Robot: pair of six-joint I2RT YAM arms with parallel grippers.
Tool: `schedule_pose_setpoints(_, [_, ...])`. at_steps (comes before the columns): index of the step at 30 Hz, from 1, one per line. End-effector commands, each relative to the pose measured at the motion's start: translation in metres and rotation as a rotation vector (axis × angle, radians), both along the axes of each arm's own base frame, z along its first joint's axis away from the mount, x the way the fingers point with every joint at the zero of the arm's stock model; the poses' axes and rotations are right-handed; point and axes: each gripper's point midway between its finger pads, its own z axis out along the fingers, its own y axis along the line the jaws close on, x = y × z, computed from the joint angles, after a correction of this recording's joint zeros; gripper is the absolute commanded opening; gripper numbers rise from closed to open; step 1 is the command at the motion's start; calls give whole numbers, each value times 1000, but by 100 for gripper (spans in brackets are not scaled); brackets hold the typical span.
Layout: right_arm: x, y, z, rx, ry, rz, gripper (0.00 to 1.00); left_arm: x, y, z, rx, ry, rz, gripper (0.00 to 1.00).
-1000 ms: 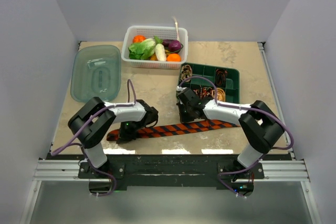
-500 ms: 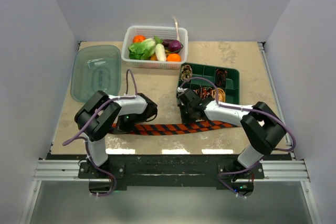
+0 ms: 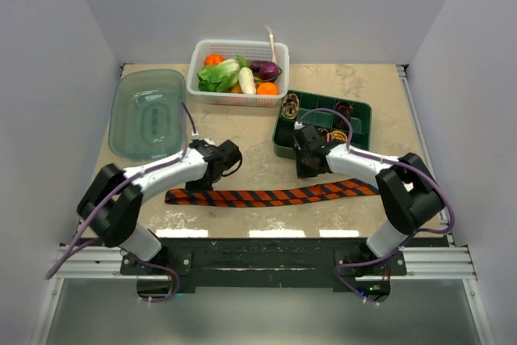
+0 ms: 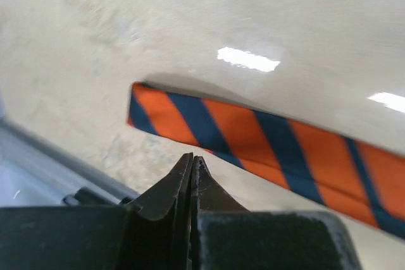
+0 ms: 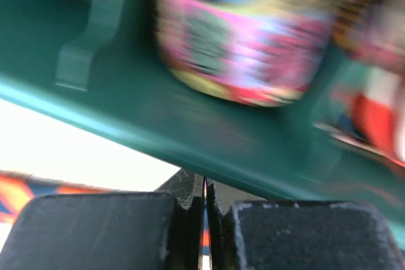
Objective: Roll the ties
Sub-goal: Flatten out the tie at the center of the board.
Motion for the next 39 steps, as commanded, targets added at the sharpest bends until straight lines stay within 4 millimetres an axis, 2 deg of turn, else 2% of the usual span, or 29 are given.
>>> schedule_pose_setpoints(1, [33,-34,17,-70,-56,-86,0,27,-60,25,-357,-153,-167,14])
schedule_pose_setpoints(4, [44,-43,22,-81,-74,-119,0,36,-77,44,-453,-216,-224,23])
schedule_pose_setpoints(8, [54,-54,28,-110,-89,-150,0,45,-84,53,-478,-248,-255,29])
schedule_pose_setpoints(11, [59,-68,30,-149,-107,-185,0,50,-90,57,-490,-256,-270,41])
schedule_pose_setpoints(12, [61,-73,30,-153,-105,-195,0,52,-92,58,-499,-263,-276,50])
schedule_pose_setpoints(15, [63,-79,31,-176,-110,-209,0,56,-95,62,-515,-279,-288,66])
schedule_pose_setpoints(19, [66,-91,33,-220,-123,-238,0,62,-98,69,-542,-312,-295,82])
schedule_pose_setpoints(26, [80,-131,58,-253,-234,-395,0,76,-106,83,-667,-382,-329,90])
schedule_pose_setpoints(28, [86,-133,68,-248,-272,-411,0,79,-102,81,-698,-382,-325,93])
schedule_pose_setpoints(29, [87,-135,72,-249,-285,-421,0,82,-102,86,-723,-405,-331,94])
schedule_pose_setpoints(31, [90,-135,83,-241,-318,-421,0,83,-95,80,-762,-396,-318,96])
schedule_pose_setpoints(32, [90,-129,85,-225,-321,-401,0,86,-93,84,-783,-418,-318,96])
schedule_pose_setpoints(34, [88,-115,88,-188,-315,-347,0,87,-84,76,-816,-409,-296,96])
schedule_pose_setpoints(35, [88,-98,93,-180,-323,-301,0,88,-83,76,-833,-419,-292,96])
schedule_pose_setpoints(37, [80,-80,96,-215,-315,-232,0,85,-77,67,-867,-396,-268,95])
schedule_pose_setpoints(38, [76,-52,101,-204,-326,-160,0,84,-74,66,-870,-396,-256,94])
schedule_pose_setpoints(39, [70,-41,101,-214,-312,-115,0,82,-68,60,-872,-386,-229,93])
